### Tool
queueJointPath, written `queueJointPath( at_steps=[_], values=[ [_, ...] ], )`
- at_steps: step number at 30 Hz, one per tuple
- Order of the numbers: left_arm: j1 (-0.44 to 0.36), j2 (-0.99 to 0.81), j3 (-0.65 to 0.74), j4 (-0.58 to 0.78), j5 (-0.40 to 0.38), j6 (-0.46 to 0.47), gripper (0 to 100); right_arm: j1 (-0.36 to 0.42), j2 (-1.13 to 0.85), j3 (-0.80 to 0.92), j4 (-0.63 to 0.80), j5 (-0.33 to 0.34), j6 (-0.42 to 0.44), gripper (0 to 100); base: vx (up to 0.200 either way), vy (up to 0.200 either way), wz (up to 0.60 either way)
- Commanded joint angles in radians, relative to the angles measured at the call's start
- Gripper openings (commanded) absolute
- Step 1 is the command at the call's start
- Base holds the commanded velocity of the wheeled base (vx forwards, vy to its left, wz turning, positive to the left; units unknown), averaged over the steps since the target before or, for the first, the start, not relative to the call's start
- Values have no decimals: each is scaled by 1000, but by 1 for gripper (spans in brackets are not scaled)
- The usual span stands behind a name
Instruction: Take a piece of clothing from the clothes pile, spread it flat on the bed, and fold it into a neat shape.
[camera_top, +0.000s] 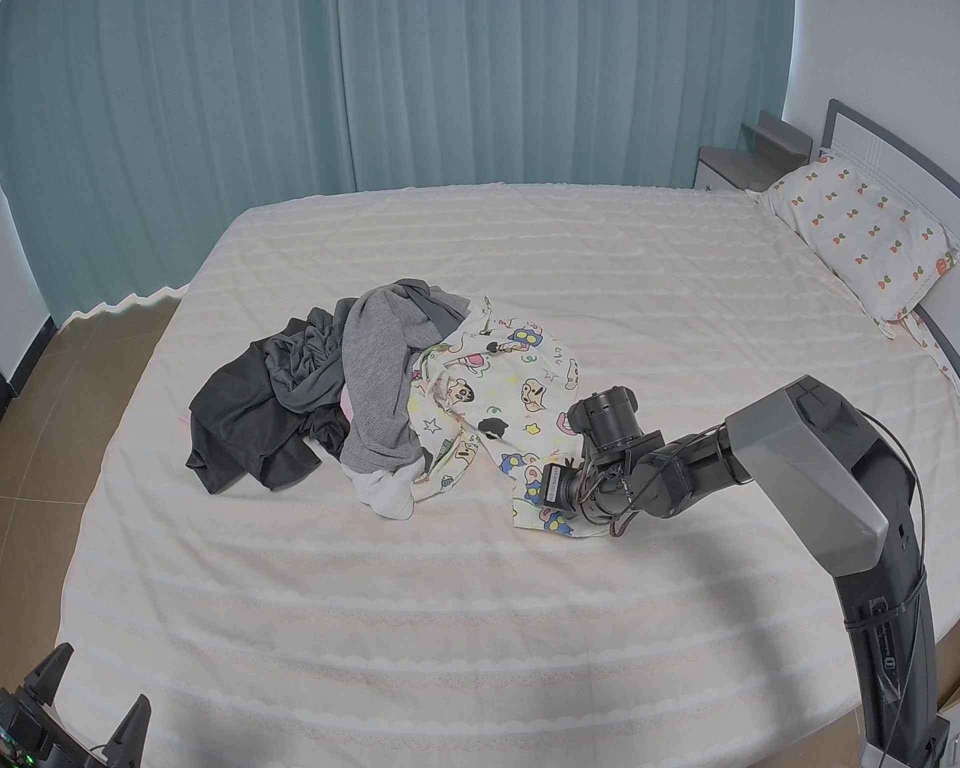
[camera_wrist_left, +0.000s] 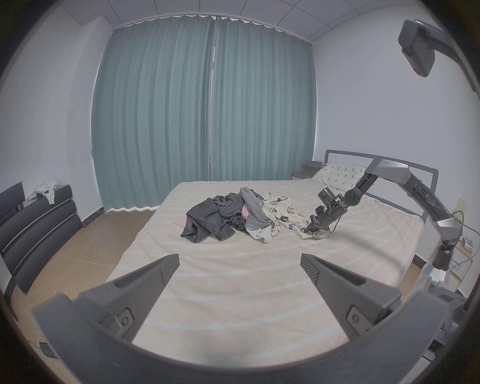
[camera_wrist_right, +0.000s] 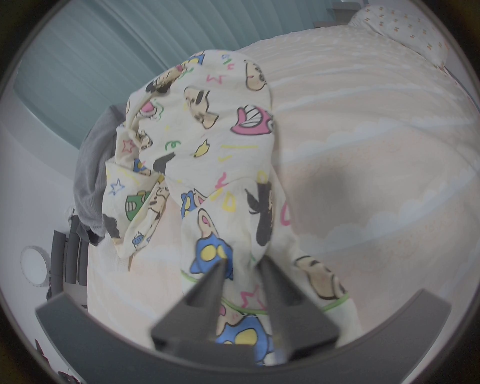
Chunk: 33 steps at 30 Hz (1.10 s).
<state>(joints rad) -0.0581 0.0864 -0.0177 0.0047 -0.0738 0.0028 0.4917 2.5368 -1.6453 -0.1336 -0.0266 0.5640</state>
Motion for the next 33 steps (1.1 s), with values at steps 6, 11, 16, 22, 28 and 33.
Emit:
queueJointPath(
  at_steps=[6,11,16,22,28,33],
  values=[
    [0,0,16,0,0,2,100,-16,-101,91,-8,11,11,0,0,0,0],
    [0,0,16,0,0,0,100,-19,-305,291,-35,122,76,0,0,0,0],
    [0,0,16,-3,0,5,100,-16,-612,642,-238,264,77,0,0,0,0],
    [1,-5,16,-6,-1,20,100,19,-905,897,-414,304,73,0,0,0,0],
    [-19,148,-318,-109,-38,-110,100,71,-1165,1009,-426,333,73,0,0,0,0],
    [-22,452,-404,-104,-244,-14,100,163,-1319,1029,-426,336,71,0,0,0,0]
  ],
)
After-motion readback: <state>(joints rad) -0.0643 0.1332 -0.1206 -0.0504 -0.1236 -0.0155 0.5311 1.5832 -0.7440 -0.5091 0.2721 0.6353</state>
